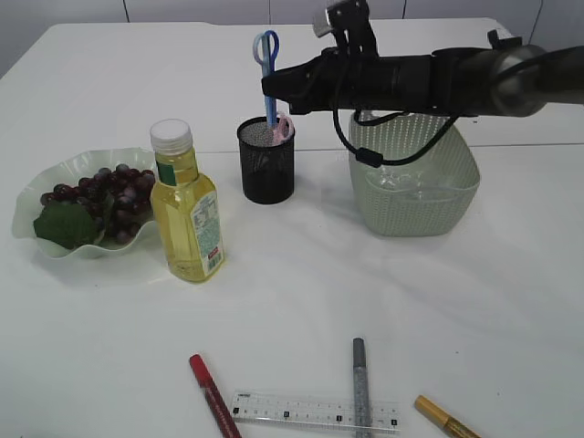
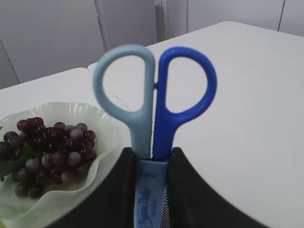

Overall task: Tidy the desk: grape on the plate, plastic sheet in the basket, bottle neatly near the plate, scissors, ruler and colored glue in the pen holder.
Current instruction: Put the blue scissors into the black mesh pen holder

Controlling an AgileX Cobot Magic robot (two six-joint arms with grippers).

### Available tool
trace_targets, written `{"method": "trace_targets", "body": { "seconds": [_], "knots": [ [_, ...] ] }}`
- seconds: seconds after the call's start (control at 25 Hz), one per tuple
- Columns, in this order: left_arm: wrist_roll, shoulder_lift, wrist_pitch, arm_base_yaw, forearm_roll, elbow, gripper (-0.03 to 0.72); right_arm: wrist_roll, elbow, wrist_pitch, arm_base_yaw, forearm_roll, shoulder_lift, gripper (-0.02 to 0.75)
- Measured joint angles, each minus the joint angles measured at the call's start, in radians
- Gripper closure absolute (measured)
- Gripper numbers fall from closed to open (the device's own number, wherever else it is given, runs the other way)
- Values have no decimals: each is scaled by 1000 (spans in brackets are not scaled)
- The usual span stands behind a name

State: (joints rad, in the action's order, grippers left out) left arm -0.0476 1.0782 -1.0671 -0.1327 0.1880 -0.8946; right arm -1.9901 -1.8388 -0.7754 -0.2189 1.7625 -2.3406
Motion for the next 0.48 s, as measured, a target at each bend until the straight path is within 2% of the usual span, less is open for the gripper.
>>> {"method": "trace_targets", "body": {
  "seconds": [0.32,0.48],
  "knots": [
    [0,0,0,0,-7,0,255,-37,-14,-18,0,8,-51,622],
    [0,0,0,0,-7,0,255,-38,-16,-21,0,8,-51,591]
  ]
}}
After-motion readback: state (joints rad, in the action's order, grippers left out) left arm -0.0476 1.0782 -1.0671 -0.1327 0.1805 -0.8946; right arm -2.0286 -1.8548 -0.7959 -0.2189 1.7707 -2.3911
